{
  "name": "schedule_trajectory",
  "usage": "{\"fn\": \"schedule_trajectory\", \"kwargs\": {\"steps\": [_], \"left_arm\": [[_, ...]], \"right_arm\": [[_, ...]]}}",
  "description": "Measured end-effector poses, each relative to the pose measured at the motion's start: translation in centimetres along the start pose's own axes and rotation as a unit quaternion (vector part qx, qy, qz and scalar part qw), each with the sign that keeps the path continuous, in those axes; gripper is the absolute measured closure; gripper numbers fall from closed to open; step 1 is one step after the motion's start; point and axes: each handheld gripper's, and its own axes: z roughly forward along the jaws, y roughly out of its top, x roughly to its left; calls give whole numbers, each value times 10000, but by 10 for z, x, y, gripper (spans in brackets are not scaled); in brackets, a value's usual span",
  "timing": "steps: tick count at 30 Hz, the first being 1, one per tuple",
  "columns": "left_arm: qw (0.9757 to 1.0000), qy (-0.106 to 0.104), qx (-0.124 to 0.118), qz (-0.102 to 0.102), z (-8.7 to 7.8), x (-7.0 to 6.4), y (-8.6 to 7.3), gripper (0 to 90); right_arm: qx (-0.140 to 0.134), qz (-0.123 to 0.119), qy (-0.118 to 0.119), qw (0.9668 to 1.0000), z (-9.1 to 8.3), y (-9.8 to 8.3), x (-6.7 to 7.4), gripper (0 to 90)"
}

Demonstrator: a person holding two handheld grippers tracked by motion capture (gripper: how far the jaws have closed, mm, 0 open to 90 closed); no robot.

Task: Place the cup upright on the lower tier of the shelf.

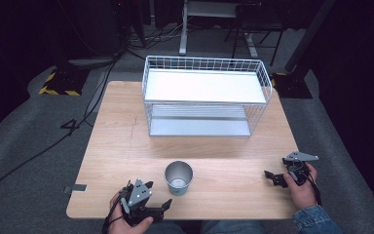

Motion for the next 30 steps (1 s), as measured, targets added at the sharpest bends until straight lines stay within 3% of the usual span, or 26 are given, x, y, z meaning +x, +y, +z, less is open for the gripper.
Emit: {"fn": "schedule_trajectory", "kwargs": {"steps": [5, 13, 19, 21, 30], "left_arm": [[9996, -151, -213, -112, 12, -4, -3, 155], [9989, 37, -389, -266, 28, -3, -6, 155], [9992, 2, -341, -219, 40, -5, -5, 155], [9995, 17, -302, -121, 46, -6, -3, 155], [9995, 130, -268, -133, 56, -7, 0, 156]], "right_arm": [[-1, -3, -2, 10000, 0, 0, 0, 1], [1, -1, -1, 10000, 0, 0, 0, 1], [0, -1, 0, 10000, 0, 0, 0, 1], [0, -1, -1, 10000, 0, 0, 0, 1], [1, -2, -1, 10000, 0, 0, 0, 1]]}}
